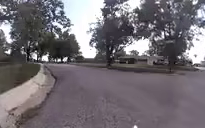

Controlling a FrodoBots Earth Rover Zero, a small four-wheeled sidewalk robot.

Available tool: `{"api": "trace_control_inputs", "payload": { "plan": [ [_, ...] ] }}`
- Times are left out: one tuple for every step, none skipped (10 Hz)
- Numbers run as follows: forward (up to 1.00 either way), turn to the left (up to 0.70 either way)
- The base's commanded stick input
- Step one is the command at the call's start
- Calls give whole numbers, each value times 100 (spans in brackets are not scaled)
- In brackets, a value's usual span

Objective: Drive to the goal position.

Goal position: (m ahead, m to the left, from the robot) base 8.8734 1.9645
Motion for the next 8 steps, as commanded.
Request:
{"api": "trace_control_inputs", "payload": {
  "plan": [
    [85,0],
    [85,0],
    [85,0],
    [85,0],
    [85,0],
    [85,0],
    [85,7],
    [85,29]
  ]
}}
